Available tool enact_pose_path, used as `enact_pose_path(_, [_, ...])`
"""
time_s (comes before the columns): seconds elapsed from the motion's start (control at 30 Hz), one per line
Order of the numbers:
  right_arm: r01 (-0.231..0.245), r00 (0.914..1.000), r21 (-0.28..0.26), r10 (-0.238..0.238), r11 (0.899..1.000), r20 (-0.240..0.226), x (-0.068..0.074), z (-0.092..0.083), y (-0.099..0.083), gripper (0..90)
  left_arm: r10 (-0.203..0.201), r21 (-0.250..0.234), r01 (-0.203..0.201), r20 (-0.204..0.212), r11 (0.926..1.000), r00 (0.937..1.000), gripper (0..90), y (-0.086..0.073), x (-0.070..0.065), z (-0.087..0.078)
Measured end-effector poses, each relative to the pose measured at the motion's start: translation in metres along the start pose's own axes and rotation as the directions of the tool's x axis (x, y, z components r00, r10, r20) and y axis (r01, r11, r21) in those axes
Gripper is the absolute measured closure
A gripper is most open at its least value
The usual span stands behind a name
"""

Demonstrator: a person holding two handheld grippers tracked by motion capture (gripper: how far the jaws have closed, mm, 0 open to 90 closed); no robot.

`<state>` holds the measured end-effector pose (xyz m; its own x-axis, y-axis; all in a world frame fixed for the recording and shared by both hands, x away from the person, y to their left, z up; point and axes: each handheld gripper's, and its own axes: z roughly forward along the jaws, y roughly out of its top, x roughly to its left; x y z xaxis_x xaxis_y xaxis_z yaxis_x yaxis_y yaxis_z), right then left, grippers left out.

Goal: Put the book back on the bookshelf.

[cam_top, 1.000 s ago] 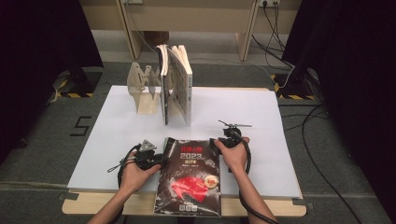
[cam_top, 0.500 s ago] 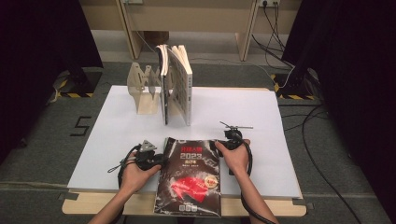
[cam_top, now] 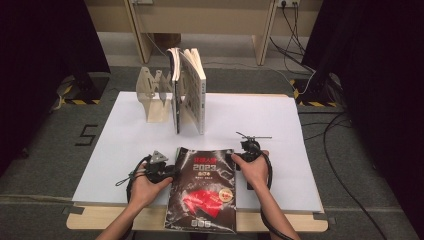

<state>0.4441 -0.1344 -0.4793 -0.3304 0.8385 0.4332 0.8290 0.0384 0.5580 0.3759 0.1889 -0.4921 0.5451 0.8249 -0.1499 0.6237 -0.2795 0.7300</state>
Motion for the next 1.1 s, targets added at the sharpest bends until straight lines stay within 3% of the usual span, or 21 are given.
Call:
enact_pose_path(0.23, [-0.007,0.9998,-0.003,0.007,1.000,-0.018,0.0014,-0.0040,0.0011,64.5,-0.008,0.000,0.008,0.000,1.0000,1.0000,65.8,-0.0003,-0.0005,-0.0002])
enact_pose_path(0.67, [-0.008,0.9997,0.042,0.009,0.999,-0.024,-0.0030,-0.0065,-0.0016,63.5,-0.008,0.000,0.008,0.004,1.0000,1.0000,66.1,-0.0005,-0.0013,0.0000])
enact_pose_path(0.9, [-0.032,0.9987,0.069,0.034,0.997,-0.036,-0.0066,-0.0085,-0.0046,63.0,-0.003,0.000,0.003,0.005,1.0000,1.0000,66.5,-0.0001,-0.0019,0.0004])
enact_pose_path(1.1, [-0.049,0.9975,0.060,0.052,0.997,-0.047,-0.0069,-0.0097,-0.0070,62.4,-0.003,-0.001,0.003,0.002,1.0000,1.0000,66.5,-0.0002,-0.0022,0.0003])
